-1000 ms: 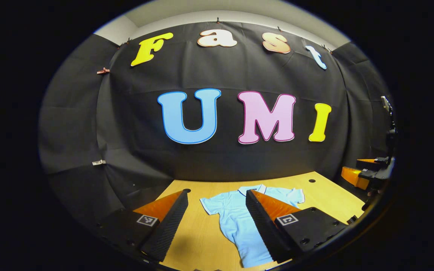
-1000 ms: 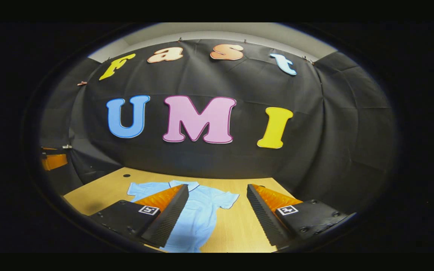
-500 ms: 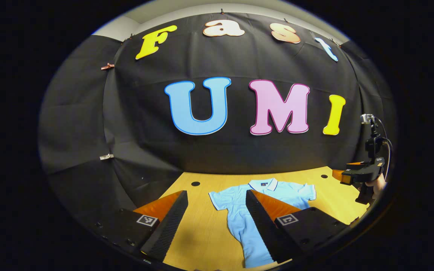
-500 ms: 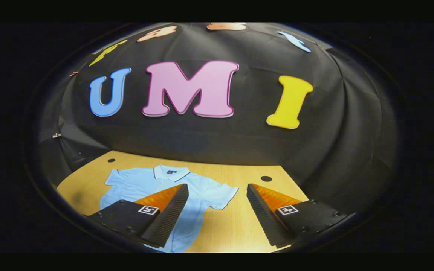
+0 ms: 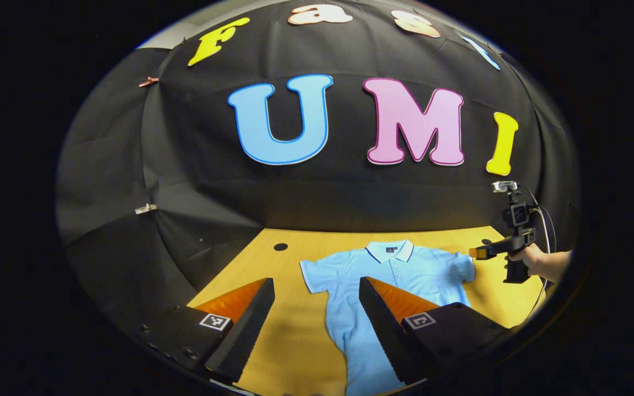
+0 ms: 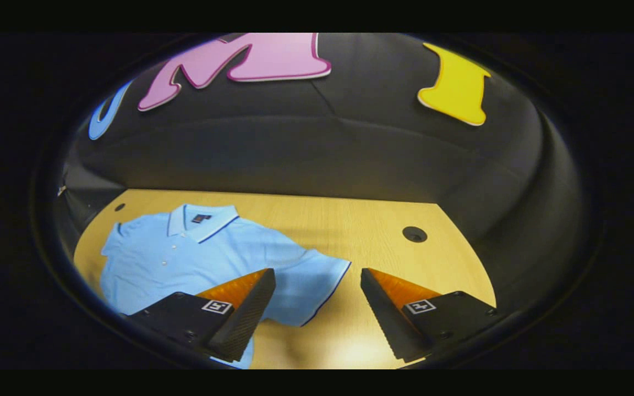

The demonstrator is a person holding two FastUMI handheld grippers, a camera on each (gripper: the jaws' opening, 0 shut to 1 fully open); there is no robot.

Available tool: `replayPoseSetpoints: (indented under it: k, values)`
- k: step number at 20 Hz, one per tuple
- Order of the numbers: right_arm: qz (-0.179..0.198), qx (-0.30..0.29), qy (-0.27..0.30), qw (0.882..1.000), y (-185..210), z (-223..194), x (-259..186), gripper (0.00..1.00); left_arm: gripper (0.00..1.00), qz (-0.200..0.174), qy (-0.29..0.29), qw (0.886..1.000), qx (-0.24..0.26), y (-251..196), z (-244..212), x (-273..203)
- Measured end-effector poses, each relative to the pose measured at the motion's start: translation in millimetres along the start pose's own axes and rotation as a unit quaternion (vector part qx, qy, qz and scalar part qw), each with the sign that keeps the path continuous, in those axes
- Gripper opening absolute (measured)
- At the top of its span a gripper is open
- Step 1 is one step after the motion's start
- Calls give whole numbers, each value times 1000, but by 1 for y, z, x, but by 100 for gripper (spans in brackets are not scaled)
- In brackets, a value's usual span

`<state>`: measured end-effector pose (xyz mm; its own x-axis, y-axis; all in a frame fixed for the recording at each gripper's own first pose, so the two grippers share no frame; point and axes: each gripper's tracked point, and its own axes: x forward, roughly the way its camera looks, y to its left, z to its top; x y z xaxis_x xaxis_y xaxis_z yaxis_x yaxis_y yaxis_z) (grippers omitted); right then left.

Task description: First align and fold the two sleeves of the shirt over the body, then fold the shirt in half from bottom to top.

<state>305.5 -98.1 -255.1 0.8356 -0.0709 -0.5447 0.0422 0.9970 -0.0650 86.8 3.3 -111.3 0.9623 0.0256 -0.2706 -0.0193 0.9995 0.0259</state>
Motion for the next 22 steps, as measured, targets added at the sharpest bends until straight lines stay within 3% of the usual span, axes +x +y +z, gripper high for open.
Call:
replayPoseSetpoints:
  k: [7,11,14,16,17,18,19,20,21,22]
  values:
    - [-25,30,27,999,-20,-20,65,97,99,-10,5,1000,2,-25,-1,43]
    - [2,56,31,998,-17,-28,72,94,99,-12,6,1000,4,-32,-2,51]
    - [28,42,17,999,-6,-25,73,66,99,-5,9,1000,9,-29,-11,47]
    - [27,35,13,999,-1,-24,72,22,99,-6,19,1000,2,-29,-26,42]
    - [27,31,11,999,0,-24,72,12,99,-3,26,1000,0,-27,-34,40]
    - [27,27,14,999,4,-25,74,11,99,1,33,999,-3,-23,-42,38]
    - [26,30,16,999,3,-23,73,2,99,5,39,999,-8,-20,-49,37]
    - [25,36,19,999,2,-23,69,13,99,9,44,999,-14,-16,-54,37]
    - [22,39,21,999,3,-23,68,7,99,13,47,999,-21,-14,-57,36]
    - [22,38,14,999,4,-16,63,13,99,15,48,998,-27,-11,-58,36]
